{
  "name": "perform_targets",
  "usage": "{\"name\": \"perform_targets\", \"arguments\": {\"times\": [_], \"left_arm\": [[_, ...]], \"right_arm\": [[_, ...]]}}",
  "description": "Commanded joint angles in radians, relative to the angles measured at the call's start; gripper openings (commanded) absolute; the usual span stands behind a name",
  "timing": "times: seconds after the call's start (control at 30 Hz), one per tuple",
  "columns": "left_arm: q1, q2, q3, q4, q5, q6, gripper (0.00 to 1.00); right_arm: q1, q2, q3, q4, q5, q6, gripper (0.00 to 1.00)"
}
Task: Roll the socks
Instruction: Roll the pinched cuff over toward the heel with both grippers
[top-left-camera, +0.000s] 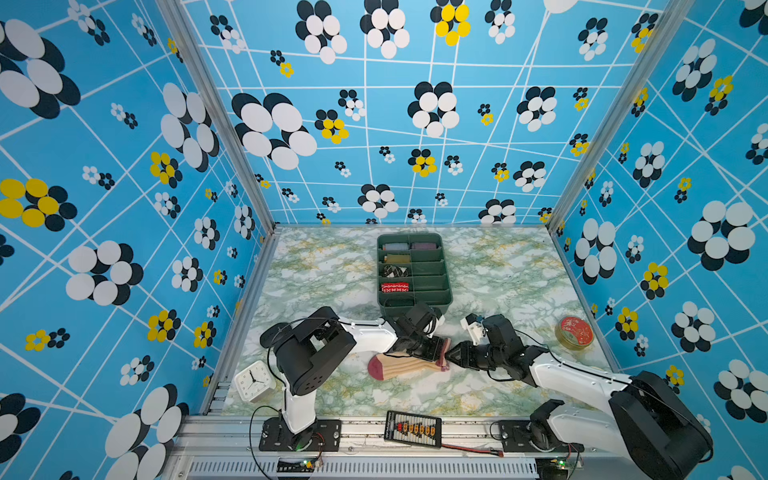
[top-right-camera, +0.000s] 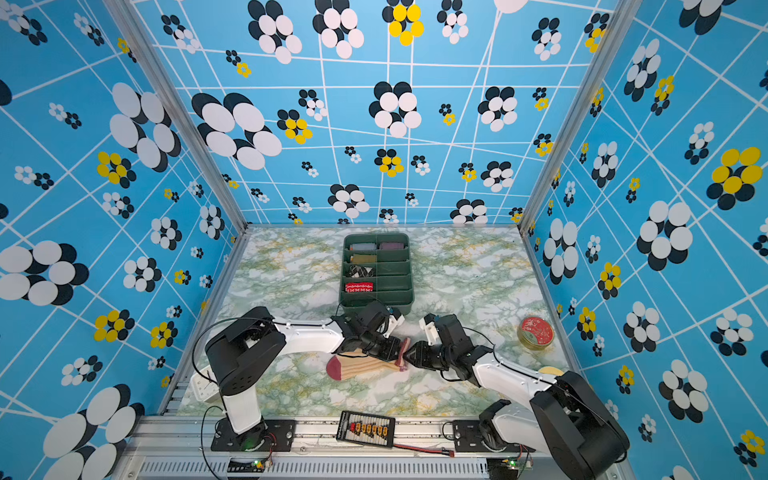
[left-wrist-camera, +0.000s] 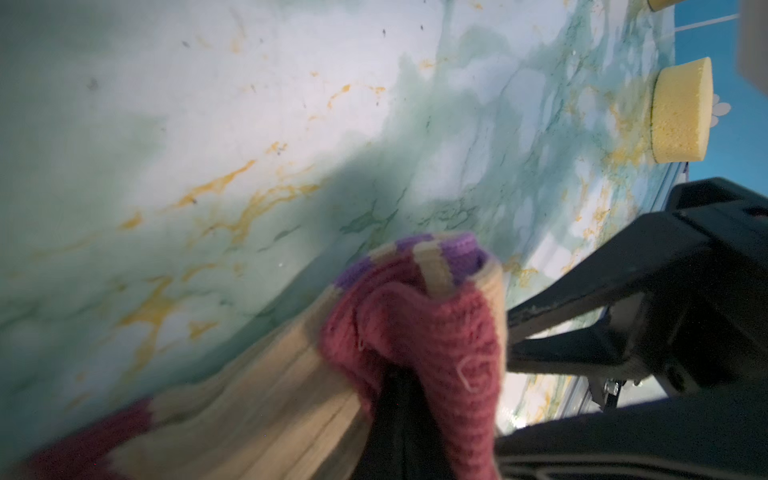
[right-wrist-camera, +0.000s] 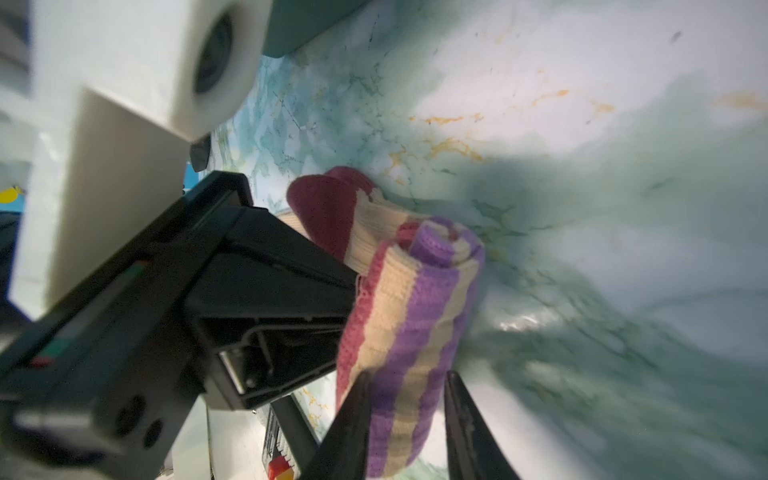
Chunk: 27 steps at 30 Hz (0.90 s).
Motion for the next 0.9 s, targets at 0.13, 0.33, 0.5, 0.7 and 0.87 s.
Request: {"name": "perform_targets", "arguments": {"times": [0.13, 0.33, 0.5, 0.7, 0.87], "left_arm": [[0.024, 0.003, -0.079, 0.026, 0.030, -0.050, 0.03], [0.025, 0.016, -0.082, 0.057, 0.061, -0.062, 0.03], [0.025, 0.027, -0.078, 0.067, 0.077, -0.063, 0.03], [0.023, 0.042, -0.073, 0.076, 0.097, -0.063, 0.03], [0.022, 0.050, -0.070, 0.082, 0.105, -0.065, 0.03]], "right_arm": [[-0.002, 0.040, -0.010, 0.061, -0.025, 0.003, 0.39], [0.009, 0.091, 0.003, 0.096, -0.027, 0.008, 0.41], [0.028, 0.135, 0.011, 0.142, -0.022, 0.018, 0.40], [0.040, 0.175, 0.013, 0.177, -0.020, 0.023, 0.35], [0.047, 0.178, 0.011, 0.179, -0.001, 0.021, 0.20]]}}
